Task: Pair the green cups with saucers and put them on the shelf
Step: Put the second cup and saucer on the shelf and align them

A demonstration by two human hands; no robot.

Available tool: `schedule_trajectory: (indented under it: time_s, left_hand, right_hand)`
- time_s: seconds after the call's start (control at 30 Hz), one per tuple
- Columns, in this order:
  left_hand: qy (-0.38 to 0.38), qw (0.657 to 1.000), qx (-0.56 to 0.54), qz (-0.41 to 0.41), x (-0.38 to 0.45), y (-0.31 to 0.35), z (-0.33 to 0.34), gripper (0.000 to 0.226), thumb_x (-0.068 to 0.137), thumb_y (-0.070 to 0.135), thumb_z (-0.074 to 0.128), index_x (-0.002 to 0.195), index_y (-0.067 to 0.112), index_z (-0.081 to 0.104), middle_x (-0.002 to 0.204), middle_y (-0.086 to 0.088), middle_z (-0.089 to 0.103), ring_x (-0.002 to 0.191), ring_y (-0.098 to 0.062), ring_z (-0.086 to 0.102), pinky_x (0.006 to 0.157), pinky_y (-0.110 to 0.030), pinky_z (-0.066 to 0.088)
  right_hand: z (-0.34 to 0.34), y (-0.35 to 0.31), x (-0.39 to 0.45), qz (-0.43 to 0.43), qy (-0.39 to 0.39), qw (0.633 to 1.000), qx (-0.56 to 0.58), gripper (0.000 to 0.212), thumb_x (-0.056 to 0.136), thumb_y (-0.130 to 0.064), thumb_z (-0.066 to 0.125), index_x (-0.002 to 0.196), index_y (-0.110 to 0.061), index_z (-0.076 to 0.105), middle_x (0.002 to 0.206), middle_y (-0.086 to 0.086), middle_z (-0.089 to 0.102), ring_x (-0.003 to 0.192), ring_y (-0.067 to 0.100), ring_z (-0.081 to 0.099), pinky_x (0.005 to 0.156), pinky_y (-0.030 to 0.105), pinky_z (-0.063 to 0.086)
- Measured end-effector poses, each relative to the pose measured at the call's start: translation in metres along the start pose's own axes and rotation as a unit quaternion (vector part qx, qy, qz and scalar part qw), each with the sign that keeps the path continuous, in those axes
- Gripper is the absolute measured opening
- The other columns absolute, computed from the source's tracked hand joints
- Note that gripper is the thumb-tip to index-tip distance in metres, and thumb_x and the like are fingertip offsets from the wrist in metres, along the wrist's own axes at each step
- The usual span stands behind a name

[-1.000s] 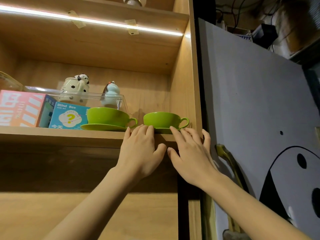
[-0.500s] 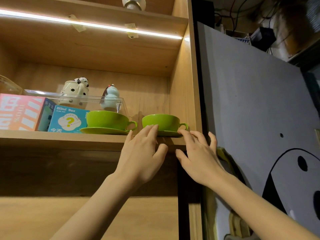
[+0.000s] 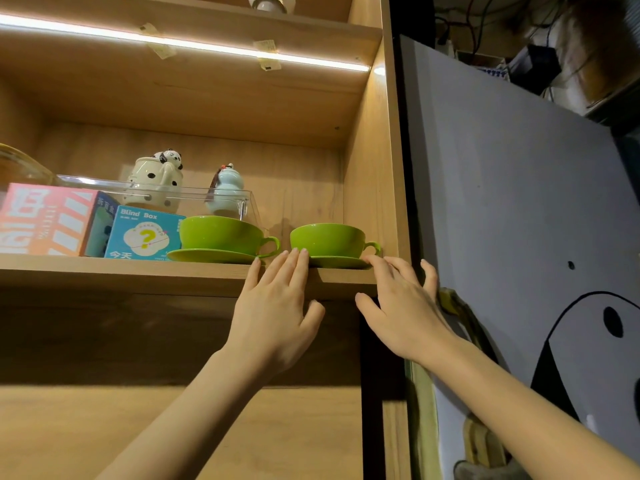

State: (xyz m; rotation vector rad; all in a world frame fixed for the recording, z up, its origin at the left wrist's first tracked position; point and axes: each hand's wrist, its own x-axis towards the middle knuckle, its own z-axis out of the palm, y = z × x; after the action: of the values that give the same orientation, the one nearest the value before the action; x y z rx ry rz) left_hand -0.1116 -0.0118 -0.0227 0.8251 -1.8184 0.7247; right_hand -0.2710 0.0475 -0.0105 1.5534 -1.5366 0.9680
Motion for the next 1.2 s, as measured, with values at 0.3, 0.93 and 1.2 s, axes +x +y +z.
schedule_trajectory:
  time_s: [0.3, 0.93, 1.2]
  left_hand:
    - [0.008, 1.0, -0.004, 0.004, 0.0, -0.001, 0.001, 0.081, 0.07, 0.05, 0.002, 0.145, 0.019, 0.0, 0.157, 0.001, 0.008, 0.144, -0.01, 0.003, 0.113, -0.031, -0.009]
    - [-0.01, 0.999, 0.027, 0.036, -0.006, -0.011, 0.004, 0.08, 0.071, 0.049, 0.005, 0.142, 0.019, -0.017, 0.157, 0.001, -0.009, 0.135, -0.006, -0.019, 0.111, -0.03, -0.014]
    - [-0.124, 0.991, 0.037, 0.036, 0.002, -0.012, -0.015, 0.08, 0.088, 0.044, 0.035, 0.142, 0.017, -0.017, 0.154, -0.002, -0.019, 0.141, -0.013, -0.017, 0.114, -0.032, -0.009]
  right_hand:
    - [0.003, 0.0, -0.002, 0.001, 0.018, 1.0, 0.016, 0.053, 0.094, -0.034, 0.039, 0.143, -0.022, 0.023, 0.15, -0.004, 0.033, 0.142, 0.012, 0.018, 0.117, 0.043, -0.006]
    - [0.024, 0.009, -0.005, -0.043, 0.107, 0.993, 0.015, 0.05, 0.087, -0.023, 0.036, 0.136, -0.017, 0.043, 0.133, 0.001, 0.056, 0.132, 0.019, 0.04, 0.114, 0.044, 0.013]
    - [-0.008, 0.006, -0.007, -0.042, -0.059, 0.997, 0.012, 0.057, 0.097, -0.024, 0.033, 0.149, -0.022, 0.01, 0.156, -0.005, 0.02, 0.144, 0.01, 0.015, 0.117, 0.033, 0.009]
